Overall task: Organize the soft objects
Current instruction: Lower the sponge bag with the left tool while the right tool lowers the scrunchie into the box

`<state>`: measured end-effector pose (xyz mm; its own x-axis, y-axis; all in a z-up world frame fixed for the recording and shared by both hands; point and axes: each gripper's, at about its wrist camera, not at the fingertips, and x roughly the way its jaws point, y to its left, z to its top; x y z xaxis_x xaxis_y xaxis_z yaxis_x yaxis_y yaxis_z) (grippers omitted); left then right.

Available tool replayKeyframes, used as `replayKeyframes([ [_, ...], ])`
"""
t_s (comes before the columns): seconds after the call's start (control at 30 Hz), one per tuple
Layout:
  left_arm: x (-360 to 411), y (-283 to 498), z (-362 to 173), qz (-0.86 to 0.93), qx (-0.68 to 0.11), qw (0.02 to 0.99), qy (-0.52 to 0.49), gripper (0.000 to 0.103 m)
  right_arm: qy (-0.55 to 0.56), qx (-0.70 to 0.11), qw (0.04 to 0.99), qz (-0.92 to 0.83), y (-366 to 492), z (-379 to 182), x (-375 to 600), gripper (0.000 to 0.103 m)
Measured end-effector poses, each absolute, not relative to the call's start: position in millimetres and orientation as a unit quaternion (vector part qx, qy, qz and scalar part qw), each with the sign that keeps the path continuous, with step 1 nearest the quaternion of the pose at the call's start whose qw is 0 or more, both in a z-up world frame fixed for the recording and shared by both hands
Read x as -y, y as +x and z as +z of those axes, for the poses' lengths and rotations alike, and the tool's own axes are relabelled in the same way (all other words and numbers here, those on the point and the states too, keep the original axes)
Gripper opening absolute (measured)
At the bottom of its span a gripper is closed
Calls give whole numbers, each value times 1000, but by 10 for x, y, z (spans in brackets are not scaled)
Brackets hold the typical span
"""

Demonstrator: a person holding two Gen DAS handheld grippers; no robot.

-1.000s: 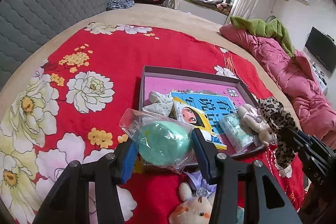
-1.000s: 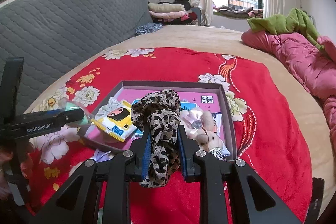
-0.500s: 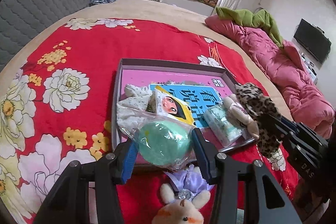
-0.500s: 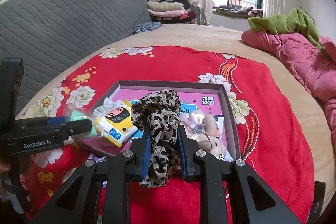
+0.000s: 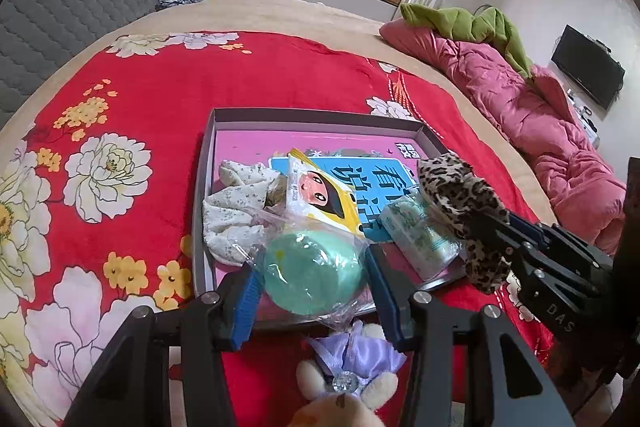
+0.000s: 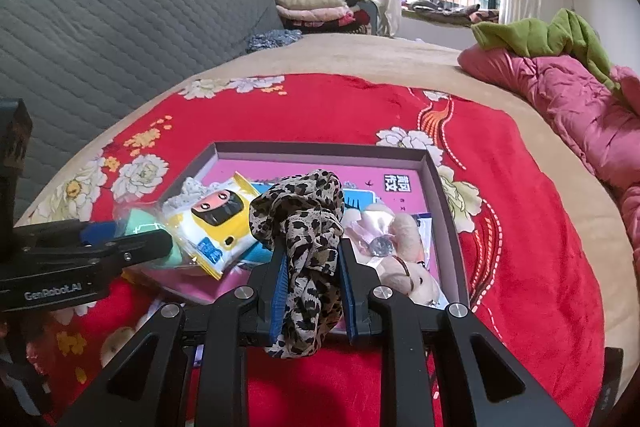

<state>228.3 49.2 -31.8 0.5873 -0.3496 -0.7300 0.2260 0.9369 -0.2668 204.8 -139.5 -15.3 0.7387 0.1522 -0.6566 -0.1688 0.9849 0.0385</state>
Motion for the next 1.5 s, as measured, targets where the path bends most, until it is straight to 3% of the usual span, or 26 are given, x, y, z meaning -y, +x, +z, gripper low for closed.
replayKeyframes([
  [1.5, -597, 2357, -481, -142, -461, 874, -54, 51, -33, -385, 919, 76, 2242, -393, 1335, 25],
])
